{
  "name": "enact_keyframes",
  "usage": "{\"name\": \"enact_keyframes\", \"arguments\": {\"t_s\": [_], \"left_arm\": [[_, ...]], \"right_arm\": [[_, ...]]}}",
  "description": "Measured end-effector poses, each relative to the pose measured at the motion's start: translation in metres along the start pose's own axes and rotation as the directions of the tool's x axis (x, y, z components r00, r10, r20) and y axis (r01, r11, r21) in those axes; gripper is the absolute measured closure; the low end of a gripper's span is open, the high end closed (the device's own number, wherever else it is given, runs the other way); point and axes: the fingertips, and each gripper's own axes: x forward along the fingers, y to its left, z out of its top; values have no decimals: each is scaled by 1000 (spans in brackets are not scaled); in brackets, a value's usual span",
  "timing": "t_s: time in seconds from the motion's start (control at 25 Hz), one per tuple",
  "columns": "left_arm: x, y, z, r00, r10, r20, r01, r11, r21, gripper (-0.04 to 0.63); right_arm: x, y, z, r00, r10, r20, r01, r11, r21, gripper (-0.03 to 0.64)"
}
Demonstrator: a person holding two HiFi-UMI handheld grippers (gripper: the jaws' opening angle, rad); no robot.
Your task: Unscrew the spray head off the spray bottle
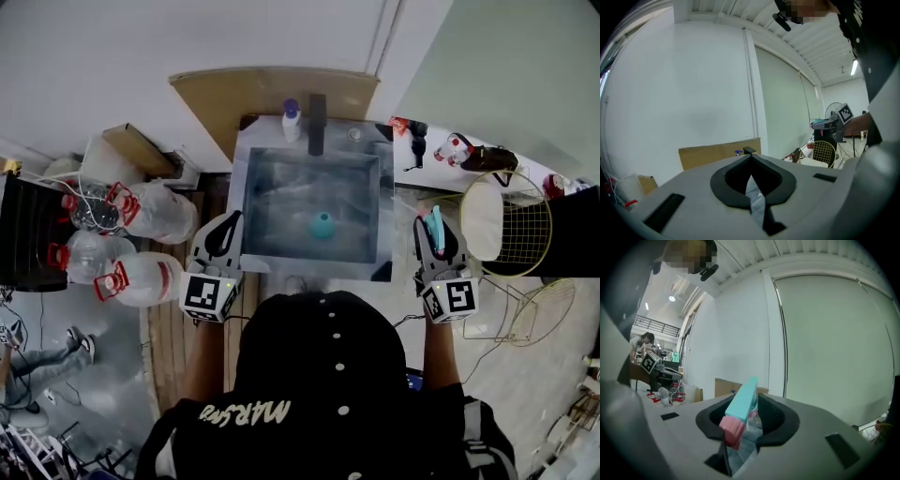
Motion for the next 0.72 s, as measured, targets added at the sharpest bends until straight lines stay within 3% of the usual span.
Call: {"name": "enact_keyframes", "arguments": {"t_s": [0.72], "left_arm": [[-5,-3,-2,1000,5,3,-5,1000,24,571]], "right_arm": [[2,17,12,1000,-9,14,8,1000,5,472]]}}
